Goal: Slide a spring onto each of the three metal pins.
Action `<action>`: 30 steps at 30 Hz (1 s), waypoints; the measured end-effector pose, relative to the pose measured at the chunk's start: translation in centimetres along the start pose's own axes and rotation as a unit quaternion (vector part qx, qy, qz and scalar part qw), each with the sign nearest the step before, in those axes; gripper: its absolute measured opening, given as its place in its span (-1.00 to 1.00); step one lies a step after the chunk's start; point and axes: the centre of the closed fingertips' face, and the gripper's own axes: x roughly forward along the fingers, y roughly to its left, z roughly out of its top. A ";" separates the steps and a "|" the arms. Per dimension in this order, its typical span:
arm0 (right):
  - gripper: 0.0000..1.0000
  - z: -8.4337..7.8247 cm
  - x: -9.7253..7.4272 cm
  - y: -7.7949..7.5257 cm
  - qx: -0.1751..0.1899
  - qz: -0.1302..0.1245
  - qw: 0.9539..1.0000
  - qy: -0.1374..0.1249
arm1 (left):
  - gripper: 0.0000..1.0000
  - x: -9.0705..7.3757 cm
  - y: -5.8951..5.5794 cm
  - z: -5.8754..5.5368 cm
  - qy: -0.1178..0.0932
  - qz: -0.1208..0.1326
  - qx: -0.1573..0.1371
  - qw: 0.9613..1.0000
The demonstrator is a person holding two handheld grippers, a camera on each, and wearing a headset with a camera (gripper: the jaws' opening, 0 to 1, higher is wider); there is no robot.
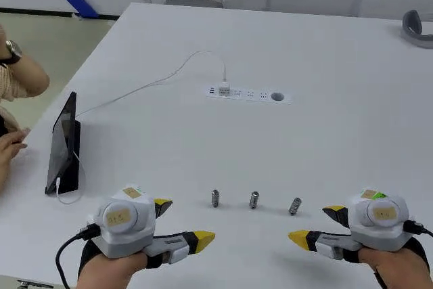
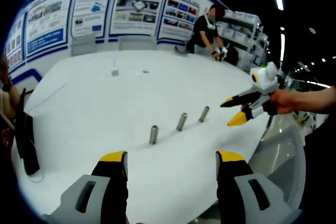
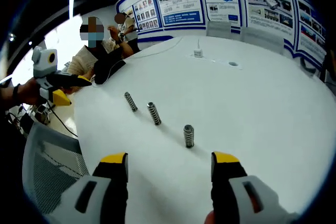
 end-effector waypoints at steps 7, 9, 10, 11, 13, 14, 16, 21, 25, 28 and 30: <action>0.38 0.7 -1.1 0.7 0.018 -0.006 0.999 -0.029 | 0.41 -0.1 0.2 0.0 0.003 -0.003 0.007 1.000; 0.41 0.7 -1.3 1.1 0.018 -0.005 0.999 -0.033 | 0.41 -0.1 0.2 0.2 0.001 -0.003 0.007 1.000; 0.42 0.6 -1.4 1.3 0.018 -0.005 0.999 -0.033 | 0.41 -0.1 0.3 0.3 0.000 -0.002 0.006 1.000; 0.43 0.6 -1.4 1.4 0.018 -0.004 0.999 -0.032 | 0.41 0.0 0.4 0.4 -0.001 -0.002 0.007 1.000; 0.44 0.5 -1.6 1.7 0.020 -0.002 0.999 -0.032 | 0.42 0.0 0.3 0.5 -0.001 -0.003 0.009 1.000; 0.45 0.6 -1.7 1.8 0.020 -0.003 0.999 -0.034 | 0.42 0.0 0.3 0.6 -0.001 -0.004 0.010 1.000; 0.48 0.7 -2.0 2.0 0.024 -0.003 0.999 -0.040 | 0.42 0.1 0.3 0.6 -0.001 -0.006 0.010 1.000; 0.55 0.8 -2.3 2.5 0.031 -0.003 0.998 -0.051 | 0.43 0.2 0.4 0.7 0.000 -0.008 0.014 1.000; 0.59 1.0 -2.7 2.4 0.034 -0.006 0.998 -0.057 | 0.42 0.2 0.6 0.9 0.001 -0.010 0.018 1.000; 0.65 1.2 -2.9 2.3 0.033 -0.008 0.997 -0.064 | 0.45 0.1 0.9 1.0 -0.002 -0.008 0.017 1.000; 0.66 1.2 -2.9 2.4 0.029 -0.008 0.998 -0.062 | 0.46 0.2 1.0 1.0 -0.003 -0.008 0.017 1.000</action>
